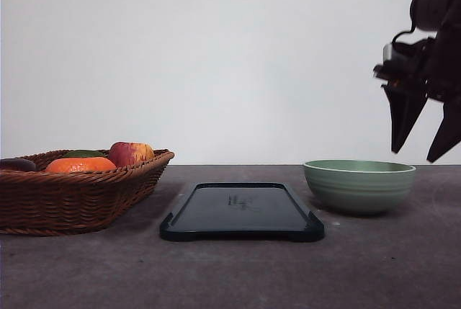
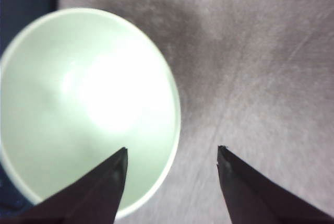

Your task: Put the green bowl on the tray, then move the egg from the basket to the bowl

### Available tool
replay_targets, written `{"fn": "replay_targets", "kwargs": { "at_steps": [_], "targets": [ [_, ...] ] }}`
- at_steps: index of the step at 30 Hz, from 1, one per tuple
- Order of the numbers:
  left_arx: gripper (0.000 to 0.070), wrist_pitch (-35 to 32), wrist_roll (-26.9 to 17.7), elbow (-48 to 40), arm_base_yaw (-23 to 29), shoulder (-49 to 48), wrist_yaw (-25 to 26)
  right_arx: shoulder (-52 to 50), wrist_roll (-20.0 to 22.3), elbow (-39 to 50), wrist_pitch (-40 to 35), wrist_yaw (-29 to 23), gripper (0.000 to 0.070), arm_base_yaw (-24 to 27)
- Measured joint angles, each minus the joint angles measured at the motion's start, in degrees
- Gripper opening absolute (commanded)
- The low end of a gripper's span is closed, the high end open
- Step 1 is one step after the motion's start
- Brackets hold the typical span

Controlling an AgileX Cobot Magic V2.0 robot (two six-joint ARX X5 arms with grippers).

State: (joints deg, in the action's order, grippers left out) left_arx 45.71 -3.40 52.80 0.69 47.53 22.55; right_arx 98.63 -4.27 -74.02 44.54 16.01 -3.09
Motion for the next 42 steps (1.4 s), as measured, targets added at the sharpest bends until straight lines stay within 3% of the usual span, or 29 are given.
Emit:
{"fn": "replay_targets", "kwargs": {
  "at_steps": [3, 9, 14, 25, 31, 42],
  "targets": [
    [0.0351, -0.02, 0.02, 0.00, 0.00, 0.00, 0.02, 1.71, 0.00, 0.00, -1.12, 0.00, 0.0273, 0.00],
    [0.0350, -0.02, 0.02, 0.00, 0.00, 0.00, 0.02, 4.62, 0.00, -0.09, -2.13, 0.00, 0.0000, 0.00],
    [0.0350, -0.04, 0.00, 0.00, 0.00, 0.00, 0.02, 4.79, -0.01, -1.21, -0.76, 0.00, 0.0000, 0.00],
    [0.0350, -0.04, 0.00, 0.00, 0.00, 0.00, 0.06, 4.79, 0.02, -17.06, 14.85, 0.26, 0.0000, -1.41],
    [0.0351, -0.03, 0.01, 0.00, 0.00, 0.00, 0.07, 4.79, 0.00, -23.87, 17.62, 0.26, 0.0000, -6.69],
    [0.0350, -0.04, 0.02, 0.00, 0.00, 0.00, 0.07, 9.02, -1.58, -28.81, 13.14, -0.72, 0.0000, -19.78]
  ]
}}
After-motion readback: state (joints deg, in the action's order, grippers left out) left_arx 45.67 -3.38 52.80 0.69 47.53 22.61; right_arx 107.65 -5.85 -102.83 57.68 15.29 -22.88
